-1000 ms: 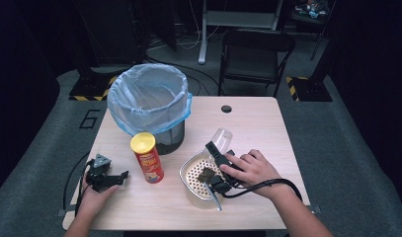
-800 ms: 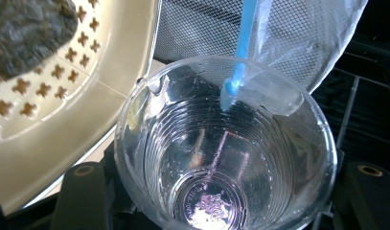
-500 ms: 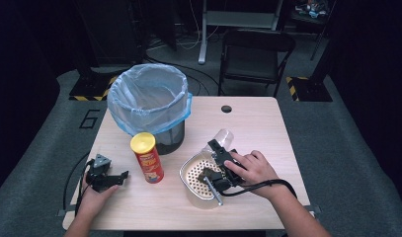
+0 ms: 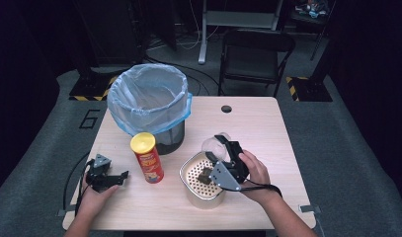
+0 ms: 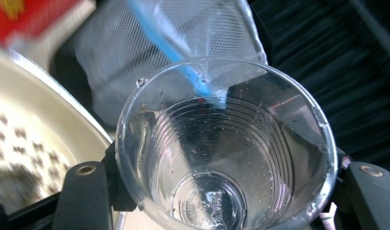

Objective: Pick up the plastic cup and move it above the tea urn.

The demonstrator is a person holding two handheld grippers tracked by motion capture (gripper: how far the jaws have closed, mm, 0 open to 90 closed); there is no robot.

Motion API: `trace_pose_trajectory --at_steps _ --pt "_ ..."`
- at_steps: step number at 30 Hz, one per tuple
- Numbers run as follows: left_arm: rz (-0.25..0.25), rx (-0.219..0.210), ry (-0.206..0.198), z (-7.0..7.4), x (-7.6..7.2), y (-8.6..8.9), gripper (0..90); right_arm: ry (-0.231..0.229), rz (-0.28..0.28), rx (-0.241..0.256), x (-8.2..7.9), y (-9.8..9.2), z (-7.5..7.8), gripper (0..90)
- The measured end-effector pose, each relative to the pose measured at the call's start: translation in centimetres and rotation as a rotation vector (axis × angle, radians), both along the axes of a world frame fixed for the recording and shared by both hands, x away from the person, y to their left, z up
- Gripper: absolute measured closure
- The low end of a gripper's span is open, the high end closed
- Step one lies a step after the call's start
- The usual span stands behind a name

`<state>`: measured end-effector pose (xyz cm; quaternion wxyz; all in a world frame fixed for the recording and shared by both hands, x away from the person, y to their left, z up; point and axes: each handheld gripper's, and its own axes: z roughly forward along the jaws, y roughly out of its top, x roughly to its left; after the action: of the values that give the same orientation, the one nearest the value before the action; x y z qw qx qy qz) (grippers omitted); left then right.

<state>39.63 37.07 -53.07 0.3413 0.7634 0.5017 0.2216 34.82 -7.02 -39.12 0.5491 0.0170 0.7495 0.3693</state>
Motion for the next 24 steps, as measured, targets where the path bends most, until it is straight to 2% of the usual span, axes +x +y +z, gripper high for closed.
trace_pose_trajectory --at_steps 1,2,6,7,8,11,12,13,14,15,16,18,19,21,24 --pt "0.0 0.0 0.0 0.0 0.0 0.0 11.7 0.058 0.011 0.078 0.3 -0.4 0.5 32.7" --pt "0.0 0.0 0.0 0.0 0.0 0.0 11.7 0.058 0.011 0.078 0.3 -0.4 0.5 32.7" --pt "0.0 0.0 0.0 0.0 0.0 0.0 11.7 0.197 0.037 0.25 1.0 -1.4 1.2 32.5" --pt "0.0 0.0 0.0 0.0 0.0 0.0 11.7 0.276 0.057 0.351 1.4 -2.0 1.5 32.4" --pt "0.0 0.0 0.0 0.0 0.0 0.0 11.7 0.276 0.057 0.351 1.4 -2.0 1.5 32.4" --pt "0.0 0.0 0.0 0.0 0.0 0.0 11.7 0.383 0.086 0.503 2.0 -3.0 1.8 32.3" --pt "0.0 0.0 0.0 0.0 0.0 0.0 11.7 0.453 0.114 0.603 2.5 -3.6 2.0 32.3" --pt "0.0 0.0 0.0 0.0 0.0 0.0 11.7 0.453 0.114 0.603 2.5 -3.6 2.0 32.3" --pt "0.0 0.0 0.0 0.0 0.0 0.0 11.7 0.512 0.139 0.676 2.9 -4.1 2.1 32.3" --pt "0.0 0.0 0.0 0.0 0.0 0.0 11.7 0.546 0.149 0.715 3.0 -4.3 2.2 32.4" --pt "0.0 0.0 0.0 0.0 0.0 0.0 11.7 0.546 0.149 0.715 3.0 -4.3 2.2 32.4" --pt "0.0 0.0 0.0 0.0 0.0 0.0 11.7 0.608 0.176 0.765 3.2 -4.6 2.2 32.4" --pt "0.0 0.0 0.0 0.0 0.0 0.0 11.7 0.622 0.188 0.775 3.4 -4.7 2.2 32.5" --pt "-0.001 0.0 -0.001 0.0 0.0 0.0 11.7 0.649 0.193 0.779 3.4 -4.7 2.2 32.6" --pt "0.002 -0.001 0.001 0.0 0.0 0.0 11.7 0.661 0.206 0.783 3.4 -4.6 2.2 32.6"
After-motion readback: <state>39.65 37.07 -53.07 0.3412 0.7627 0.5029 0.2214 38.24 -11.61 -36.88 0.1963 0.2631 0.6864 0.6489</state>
